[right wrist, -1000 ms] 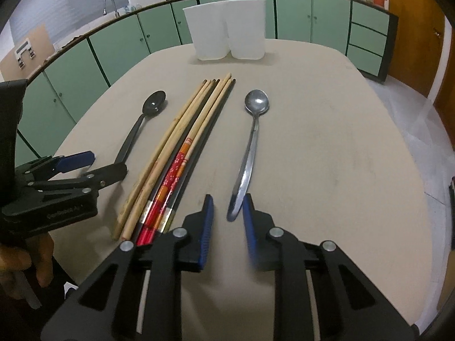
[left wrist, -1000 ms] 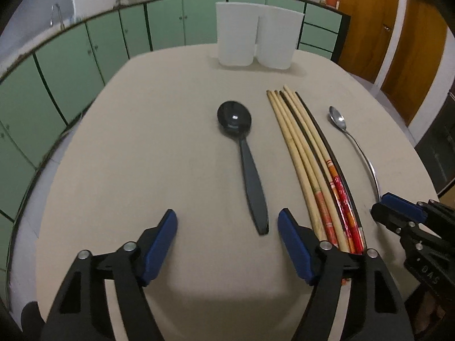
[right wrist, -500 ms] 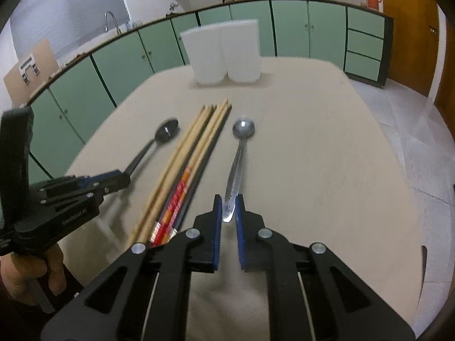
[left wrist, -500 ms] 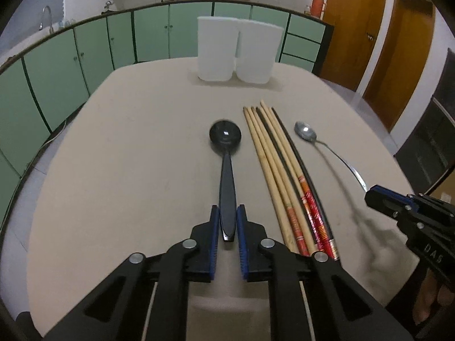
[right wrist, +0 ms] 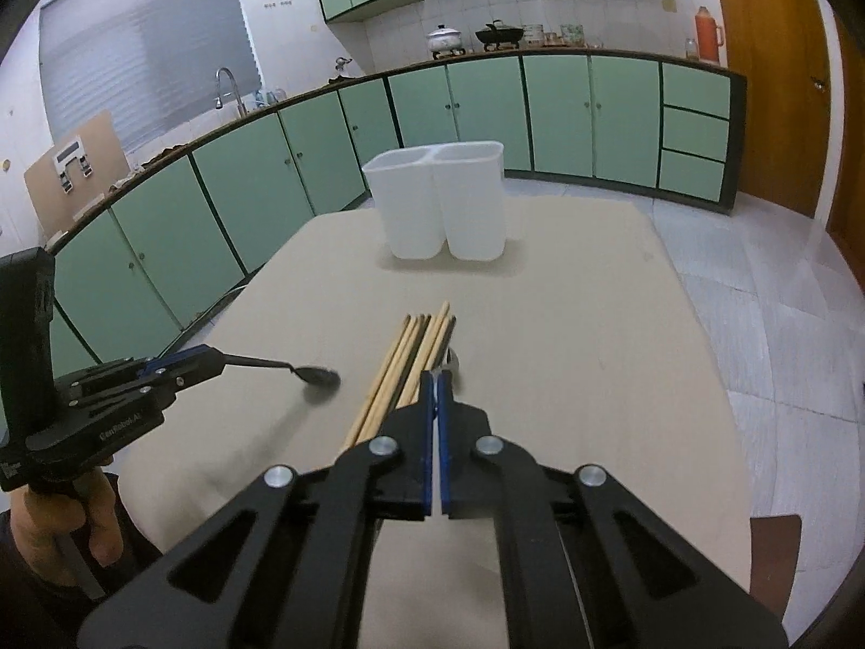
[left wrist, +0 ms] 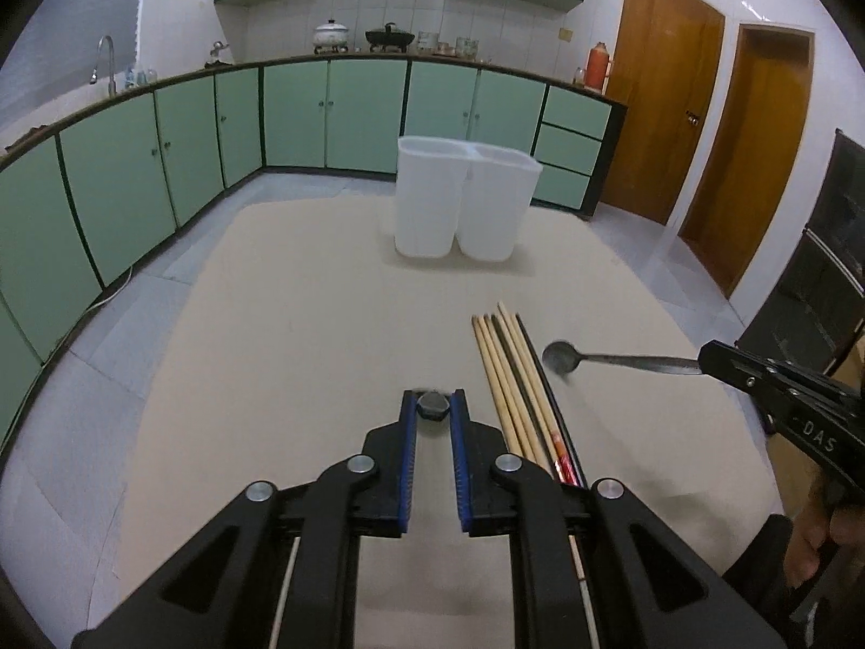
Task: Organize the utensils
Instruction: 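Grasp the black spoon with the left tool while the right tool grasps the silver spoon, then carry both spoons to the white holder and lower them into its compartments, then open both tools to release the spoons and withdraw, then grasp the black chopstick with the right tool, then grasp a plain wooden chopstick with the left tool while the right holds the black one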
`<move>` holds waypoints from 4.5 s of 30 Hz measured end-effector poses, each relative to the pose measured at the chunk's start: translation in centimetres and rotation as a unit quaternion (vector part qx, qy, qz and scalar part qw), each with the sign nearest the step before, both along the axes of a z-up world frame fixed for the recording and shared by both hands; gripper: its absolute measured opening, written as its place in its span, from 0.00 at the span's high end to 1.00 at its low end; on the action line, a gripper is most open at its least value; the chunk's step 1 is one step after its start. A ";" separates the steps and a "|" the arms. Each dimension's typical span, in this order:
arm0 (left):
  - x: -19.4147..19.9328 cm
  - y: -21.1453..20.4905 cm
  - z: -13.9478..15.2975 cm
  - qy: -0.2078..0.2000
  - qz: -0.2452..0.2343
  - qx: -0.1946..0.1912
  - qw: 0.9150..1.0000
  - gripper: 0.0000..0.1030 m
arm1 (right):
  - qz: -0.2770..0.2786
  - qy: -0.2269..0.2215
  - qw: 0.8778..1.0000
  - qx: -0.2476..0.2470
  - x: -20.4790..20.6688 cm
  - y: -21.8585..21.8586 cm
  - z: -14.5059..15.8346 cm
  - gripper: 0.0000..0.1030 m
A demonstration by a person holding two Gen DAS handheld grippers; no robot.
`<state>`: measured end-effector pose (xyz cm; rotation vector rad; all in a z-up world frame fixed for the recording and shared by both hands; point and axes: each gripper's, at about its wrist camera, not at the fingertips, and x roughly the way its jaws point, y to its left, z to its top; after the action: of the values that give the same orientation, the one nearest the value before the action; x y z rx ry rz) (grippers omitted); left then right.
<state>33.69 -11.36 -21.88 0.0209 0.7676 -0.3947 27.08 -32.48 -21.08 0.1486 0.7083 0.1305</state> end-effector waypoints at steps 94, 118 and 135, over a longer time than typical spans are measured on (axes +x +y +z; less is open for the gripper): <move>-9.4 1.2 -5.2 -0.054 -0.048 0.021 0.997 0.07 | 0.021 0.053 0.996 -0.063 -6.7 3.9 -9.5 0.66; -7.8 -3.1 -9.3 -0.039 -0.029 0.070 0.996 0.72 | -0.011 0.038 0.998 -0.054 -5.8 1.1 -10.2 0.94; -6.9 -1.1 -9.0 -0.036 0.057 0.058 0.996 0.92 | -0.079 0.029 0.994 -0.073 -6.0 1.9 -10.2 0.92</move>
<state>26.83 -12.45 -30.87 0.0986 0.7157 -0.2386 21.04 -30.60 -31.30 0.0690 0.7587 -0.0766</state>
